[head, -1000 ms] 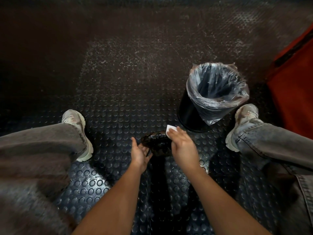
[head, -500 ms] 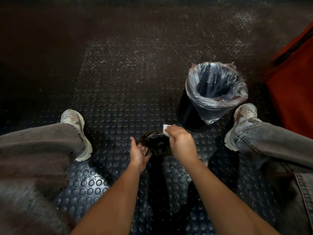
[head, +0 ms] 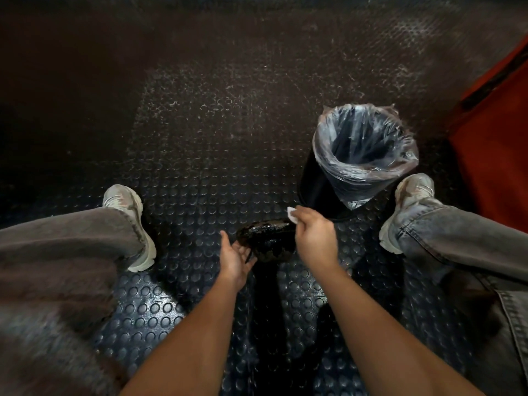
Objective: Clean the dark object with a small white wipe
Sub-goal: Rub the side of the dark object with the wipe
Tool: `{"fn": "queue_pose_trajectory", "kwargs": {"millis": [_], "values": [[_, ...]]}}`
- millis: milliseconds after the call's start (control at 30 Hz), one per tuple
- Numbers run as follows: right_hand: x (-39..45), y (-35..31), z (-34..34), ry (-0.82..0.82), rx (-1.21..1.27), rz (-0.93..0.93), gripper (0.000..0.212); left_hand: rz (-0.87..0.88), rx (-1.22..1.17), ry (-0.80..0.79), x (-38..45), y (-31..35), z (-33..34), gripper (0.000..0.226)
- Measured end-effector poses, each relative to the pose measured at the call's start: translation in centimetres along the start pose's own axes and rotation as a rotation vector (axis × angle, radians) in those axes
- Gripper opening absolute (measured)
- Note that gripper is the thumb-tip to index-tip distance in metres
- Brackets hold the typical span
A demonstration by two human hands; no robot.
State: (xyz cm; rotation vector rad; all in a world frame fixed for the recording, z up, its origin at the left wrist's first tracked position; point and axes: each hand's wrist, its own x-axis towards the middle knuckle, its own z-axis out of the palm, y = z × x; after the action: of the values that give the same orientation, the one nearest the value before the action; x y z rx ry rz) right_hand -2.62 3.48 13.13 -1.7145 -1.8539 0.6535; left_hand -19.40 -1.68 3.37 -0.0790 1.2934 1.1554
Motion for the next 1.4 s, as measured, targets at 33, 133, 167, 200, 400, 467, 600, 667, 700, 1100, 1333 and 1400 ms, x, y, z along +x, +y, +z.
{"fn": "queue_pose_trajectory", "kwargs": {"millis": [33, 133, 167, 200, 400, 467, 600, 667, 700, 1100, 1333, 1400], "values": [[-0.6, -0.2, 0.4, -0.036, -0.056, -0.118, 0.031, 0.001, 0.003, 0.004, -0.1, -0.1, 0.1, 0.085], [-2.7, 1.2, 1.2, -0.056, -0.158, -0.369, 0.032, 0.003, 0.003, -0.008, -0.3, 0.0, 0.4, 0.085], [-3.3, 1.8, 1.1, -0.034, -0.140, -0.343, 0.034, 0.004, 0.001, -0.010, -0.2, 0.0, 0.3, 0.086], [-3.9, 2.3, 0.9, 0.005, -0.094, -0.259, 0.036, 0.003, 0.003, -0.011, -0.1, 0.0, 0.3, 0.087], [-2.0, 2.9, -0.3, 0.116, 0.124, 0.257, 0.033, -0.004, 0.003, -0.018, -0.3, 0.0, 0.2, 0.086], [-0.5, 1.9, -0.5, 0.089, 0.112, 0.226, 0.032, -0.008, -0.003, -0.018, 0.0, 0.0, 0.0, 0.086], [-0.2, -0.3, 0.3, -0.037, -0.061, -0.174, 0.031, -0.005, -0.006, -0.007, -0.1, -0.1, 0.2, 0.086], [-1.6, 0.5, 1.0, -0.062, -0.164, -0.371, 0.031, 0.000, -0.004, -0.014, -0.2, 0.0, 0.4, 0.085], [-2.3, 1.2, 1.1, -0.056, -0.172, -0.387, 0.032, 0.001, -0.001, -0.016, -0.2, 0.0, 0.4, 0.085], [-0.2, 0.7, 0.0, 0.066, 0.028, 0.008, 0.030, 0.000, 0.031, 0.018, 0.2, -0.3, 0.1, 0.073], [-3.8, 2.7, 1.1, 0.064, -0.069, -0.198, 0.036, 0.006, 0.035, -0.025, 0.1, -0.3, -0.1, 0.090], [-4.0, 3.1, 0.5, 0.148, 0.068, 0.036, 0.038, 0.005, 0.036, -0.030, -0.1, -0.2, -0.1, 0.088]]}}
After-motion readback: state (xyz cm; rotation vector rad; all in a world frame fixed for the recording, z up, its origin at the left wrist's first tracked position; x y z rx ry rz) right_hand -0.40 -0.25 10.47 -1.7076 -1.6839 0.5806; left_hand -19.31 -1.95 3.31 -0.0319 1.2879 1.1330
